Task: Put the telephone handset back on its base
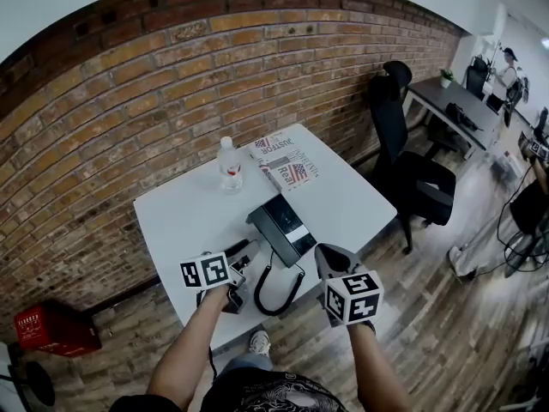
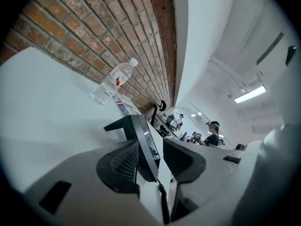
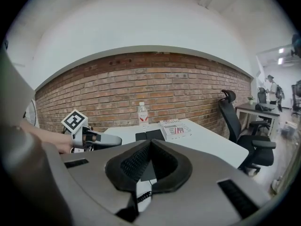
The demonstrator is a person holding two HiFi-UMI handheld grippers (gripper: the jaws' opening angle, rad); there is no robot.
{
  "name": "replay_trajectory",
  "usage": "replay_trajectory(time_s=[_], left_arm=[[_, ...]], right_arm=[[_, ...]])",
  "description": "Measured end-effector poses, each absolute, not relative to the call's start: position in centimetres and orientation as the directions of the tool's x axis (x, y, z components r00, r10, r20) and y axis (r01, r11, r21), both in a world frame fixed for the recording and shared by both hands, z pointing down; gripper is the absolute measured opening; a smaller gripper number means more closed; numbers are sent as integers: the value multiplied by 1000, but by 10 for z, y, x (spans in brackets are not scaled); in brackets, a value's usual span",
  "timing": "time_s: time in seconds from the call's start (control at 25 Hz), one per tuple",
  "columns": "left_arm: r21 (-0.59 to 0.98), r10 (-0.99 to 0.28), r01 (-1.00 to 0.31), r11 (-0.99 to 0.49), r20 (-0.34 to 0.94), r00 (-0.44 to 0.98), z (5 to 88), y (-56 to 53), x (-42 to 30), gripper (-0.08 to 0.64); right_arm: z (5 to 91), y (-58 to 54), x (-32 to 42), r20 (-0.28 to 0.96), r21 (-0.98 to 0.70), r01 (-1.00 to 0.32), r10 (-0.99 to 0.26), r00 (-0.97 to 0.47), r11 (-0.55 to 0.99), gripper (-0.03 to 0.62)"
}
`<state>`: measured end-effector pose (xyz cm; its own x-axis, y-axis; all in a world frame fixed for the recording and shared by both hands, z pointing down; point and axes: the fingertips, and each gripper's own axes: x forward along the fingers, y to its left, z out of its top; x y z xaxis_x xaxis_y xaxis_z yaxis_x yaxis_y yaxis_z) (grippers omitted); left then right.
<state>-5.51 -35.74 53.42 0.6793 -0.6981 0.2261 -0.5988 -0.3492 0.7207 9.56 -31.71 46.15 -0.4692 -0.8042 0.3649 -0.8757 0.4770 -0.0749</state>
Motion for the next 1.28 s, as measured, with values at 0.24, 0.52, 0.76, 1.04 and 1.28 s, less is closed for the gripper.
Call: replay_trajectory(time_s=[0.24, 0.52, 0.76, 1.04, 1.28], left_arm=[[580, -732, -701, -415, 244, 636, 500, -338, -63, 143], [340, -762, -800, -495, 272, 587, 460, -310, -59, 135], [156, -802, -839, -521, 247, 544, 424, -286, -55, 91], [75, -835, -859, -506, 208, 510, 404, -270, -56, 18], [59, -848, -867, -494, 190, 496, 399, -266, -55, 6]], right_arm=[[450, -300, 95, 340, -67, -868, -806, -484, 493, 2], [433, -280, 99, 303, -64, -867, -818, -489, 494, 2], [423, -266, 107, 275, -58, -870, -830, -486, 490, 2], [413, -254, 108, 255, -36, -862, -830, -497, 505, 2], [409, -249, 110, 249, -23, -860, -830, -499, 510, 2]])
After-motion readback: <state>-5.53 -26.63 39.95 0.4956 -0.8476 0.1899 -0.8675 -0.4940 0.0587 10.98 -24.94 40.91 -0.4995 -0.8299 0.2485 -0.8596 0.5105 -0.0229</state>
